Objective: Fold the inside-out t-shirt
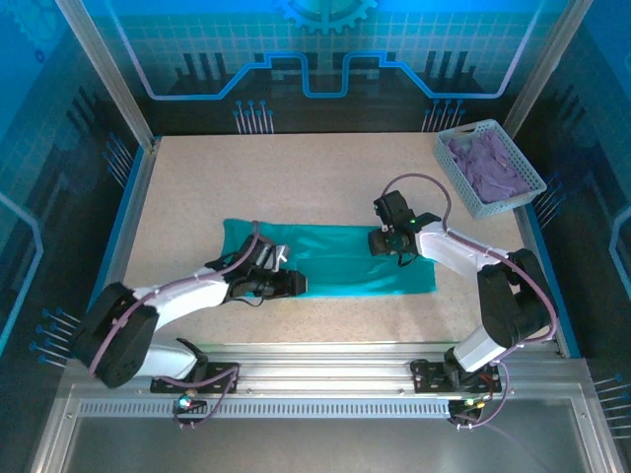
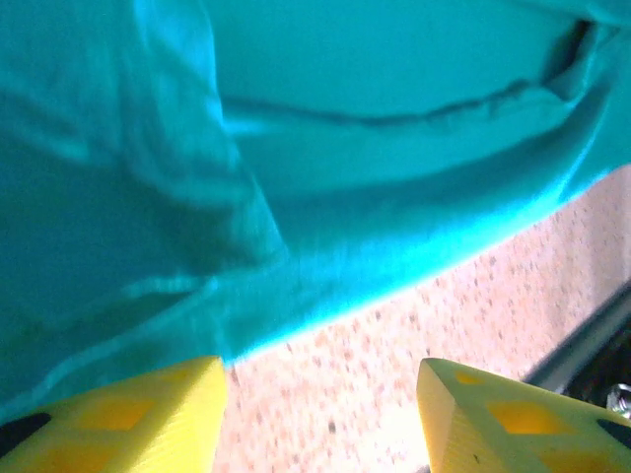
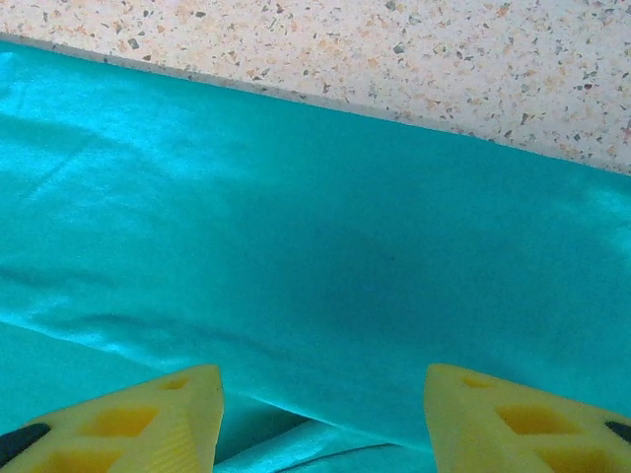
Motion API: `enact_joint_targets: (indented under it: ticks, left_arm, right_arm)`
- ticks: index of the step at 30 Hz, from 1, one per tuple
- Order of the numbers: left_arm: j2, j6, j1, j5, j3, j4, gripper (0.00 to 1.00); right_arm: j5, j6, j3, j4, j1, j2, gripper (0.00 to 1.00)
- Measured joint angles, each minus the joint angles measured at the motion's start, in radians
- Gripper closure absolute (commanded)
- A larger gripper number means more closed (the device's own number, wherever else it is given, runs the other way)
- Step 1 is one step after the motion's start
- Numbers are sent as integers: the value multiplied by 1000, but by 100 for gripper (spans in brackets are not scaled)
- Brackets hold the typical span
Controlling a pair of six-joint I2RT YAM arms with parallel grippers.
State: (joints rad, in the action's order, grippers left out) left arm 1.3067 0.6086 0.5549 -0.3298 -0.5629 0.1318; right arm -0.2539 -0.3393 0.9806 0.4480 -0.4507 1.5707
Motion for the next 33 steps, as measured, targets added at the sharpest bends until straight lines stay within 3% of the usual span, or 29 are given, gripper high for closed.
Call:
enact_joint_targets:
  ticks: [6,15,20,23,26,29,33]
  left_arm:
    - [-128,-9,-2,68,-18,40,44]
    - [190,-16,-105,114,-71,-81,41]
    - [122,-42,-126,142,-70,-69,36]
    - [18,-58,-210,186,-70,-49,28]
    - [-44,-59,-332,257,-71,-32,12]
    - [-46,-64,-425,332,-71,-7,2]
    - [34,-83,-505,369,-106,24,1]
  right_arm:
    - [2,0,2,0,0,10,43]
    - [3,0,2,8,-7,12,42]
    - [0,5,1,11,-7,-12,42]
    - [7,8,1,11,-7,-14,40]
    - [22,16,1,7,-7,-14,36]
    - [34,32,2,2,-10,-15,25]
    - [53,50,7,-1,-20,-19,21]
